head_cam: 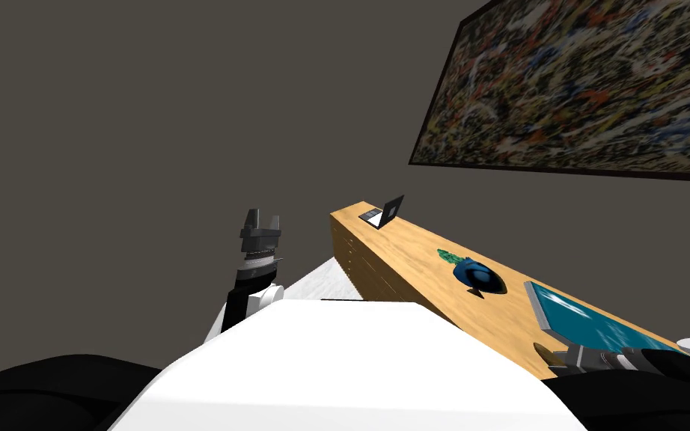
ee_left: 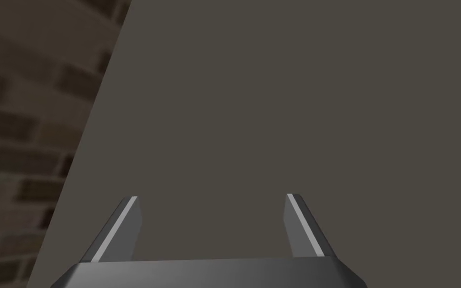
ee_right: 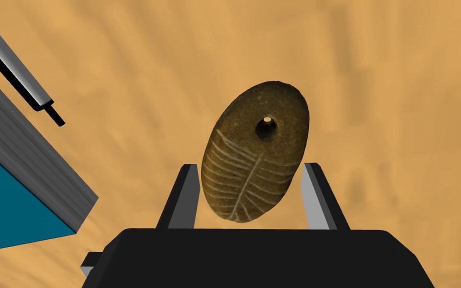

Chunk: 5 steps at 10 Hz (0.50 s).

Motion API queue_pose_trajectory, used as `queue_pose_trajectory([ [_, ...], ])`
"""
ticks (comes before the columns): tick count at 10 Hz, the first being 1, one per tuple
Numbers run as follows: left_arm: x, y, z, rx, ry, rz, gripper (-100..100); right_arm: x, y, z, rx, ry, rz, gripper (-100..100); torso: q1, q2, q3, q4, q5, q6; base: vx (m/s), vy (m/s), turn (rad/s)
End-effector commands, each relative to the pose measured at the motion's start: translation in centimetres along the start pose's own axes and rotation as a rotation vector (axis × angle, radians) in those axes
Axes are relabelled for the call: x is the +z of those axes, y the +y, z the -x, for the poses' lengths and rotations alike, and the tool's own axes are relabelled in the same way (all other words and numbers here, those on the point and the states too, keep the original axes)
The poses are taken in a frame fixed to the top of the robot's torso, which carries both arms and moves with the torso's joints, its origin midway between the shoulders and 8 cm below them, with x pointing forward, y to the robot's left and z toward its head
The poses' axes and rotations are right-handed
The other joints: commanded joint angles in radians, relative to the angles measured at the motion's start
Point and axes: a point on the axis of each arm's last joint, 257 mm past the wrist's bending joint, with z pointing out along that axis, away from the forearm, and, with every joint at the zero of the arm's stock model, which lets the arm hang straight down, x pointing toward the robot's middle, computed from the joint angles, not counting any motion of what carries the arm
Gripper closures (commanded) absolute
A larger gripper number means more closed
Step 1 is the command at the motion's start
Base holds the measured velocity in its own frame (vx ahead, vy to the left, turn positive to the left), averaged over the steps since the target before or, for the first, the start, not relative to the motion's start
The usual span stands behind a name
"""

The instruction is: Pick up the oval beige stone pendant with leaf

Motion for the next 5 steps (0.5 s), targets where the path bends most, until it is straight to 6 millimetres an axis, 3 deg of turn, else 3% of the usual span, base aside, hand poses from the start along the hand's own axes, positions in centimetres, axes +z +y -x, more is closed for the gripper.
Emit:
queue_pose_trajectory([
  [1, 0.0, 0.0, 0.0, 0.000, 0.000, 0.000, 0, 0.0, 0.0, 0.0, 0.000, 0.000, 0.000, 0, 0.000, 0.000, 0.000, 0.000, 0.000, 0.000, 0.000, 0.000, 0.000],
  [2, 0.0, 0.0, 0.0, 0.000, 0.000, 0.000, 0, -1.2, -0.6, 0.7, -0.009, 0.001, -0.003, 100, 0.000, 0.000, 0.000, 0.000, 0.000, 0.000, 0.009, 0.007, -0.052],
  [4, 0.0, 0.0, 0.0, 0.000, 0.000, 0.000, 0, -1.3, -0.5, 0.7, -0.010, 0.002, -0.003, 100, 0.002, -0.001, 0.000, 0.000, 0.001, 0.000, 0.004, 0.007, -0.022],
  [5, 0.0, 0.0, 0.0, 0.000, 0.000, 0.000, 0, -1.4, -0.5, 0.8, -0.012, 0.002, -0.003, 0, 0.001, 0.000, 0.000, 0.000, 0.000, 0.000, 0.000, 0.000, 0.000],
])
